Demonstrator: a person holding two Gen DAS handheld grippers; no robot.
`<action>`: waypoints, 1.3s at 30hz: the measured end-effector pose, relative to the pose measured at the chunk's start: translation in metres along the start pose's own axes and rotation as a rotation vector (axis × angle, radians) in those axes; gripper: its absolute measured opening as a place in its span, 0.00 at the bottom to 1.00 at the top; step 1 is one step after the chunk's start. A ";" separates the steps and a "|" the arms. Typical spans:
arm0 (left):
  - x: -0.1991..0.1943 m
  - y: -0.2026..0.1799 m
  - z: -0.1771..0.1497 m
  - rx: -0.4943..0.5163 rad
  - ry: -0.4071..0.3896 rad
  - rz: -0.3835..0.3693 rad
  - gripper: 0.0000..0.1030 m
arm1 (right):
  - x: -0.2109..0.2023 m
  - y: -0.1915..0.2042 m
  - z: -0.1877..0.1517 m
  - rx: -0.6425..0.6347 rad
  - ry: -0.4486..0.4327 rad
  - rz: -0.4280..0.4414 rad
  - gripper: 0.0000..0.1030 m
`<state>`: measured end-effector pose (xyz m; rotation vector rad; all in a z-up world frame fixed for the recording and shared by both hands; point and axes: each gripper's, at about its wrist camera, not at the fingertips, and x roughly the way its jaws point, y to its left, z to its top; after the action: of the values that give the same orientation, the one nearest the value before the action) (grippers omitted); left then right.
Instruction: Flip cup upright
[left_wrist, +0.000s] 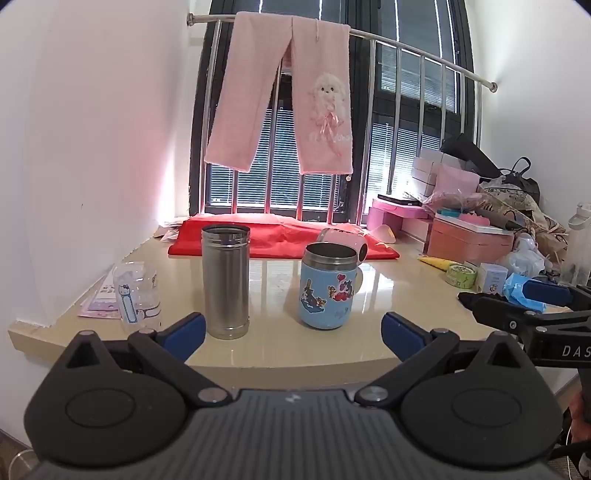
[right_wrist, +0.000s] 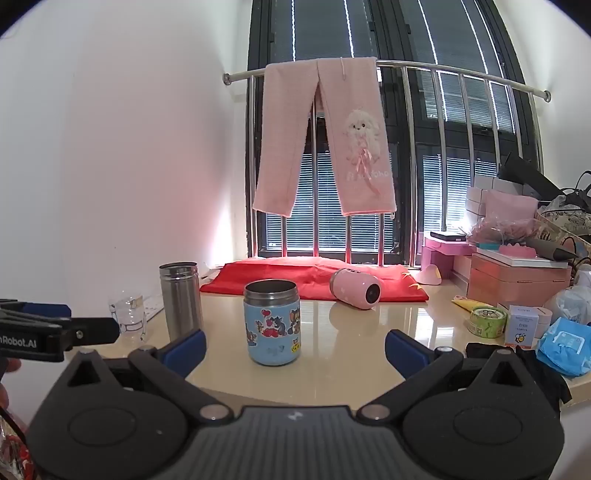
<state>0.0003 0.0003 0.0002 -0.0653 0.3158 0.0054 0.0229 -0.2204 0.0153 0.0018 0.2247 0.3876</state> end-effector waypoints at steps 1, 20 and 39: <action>0.000 0.000 0.000 0.001 -0.001 -0.001 1.00 | 0.000 0.000 0.000 0.000 0.000 0.000 1.00; 0.000 0.001 -0.003 0.002 -0.008 -0.001 1.00 | 0.001 0.001 -0.001 0.000 0.009 0.000 1.00; 0.000 0.000 -0.003 0.001 -0.008 -0.002 1.00 | 0.001 0.001 -0.001 0.000 0.009 0.000 1.00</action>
<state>-0.0006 0.0002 -0.0031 -0.0646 0.3077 0.0037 0.0231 -0.2189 0.0142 -0.0003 0.2339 0.3875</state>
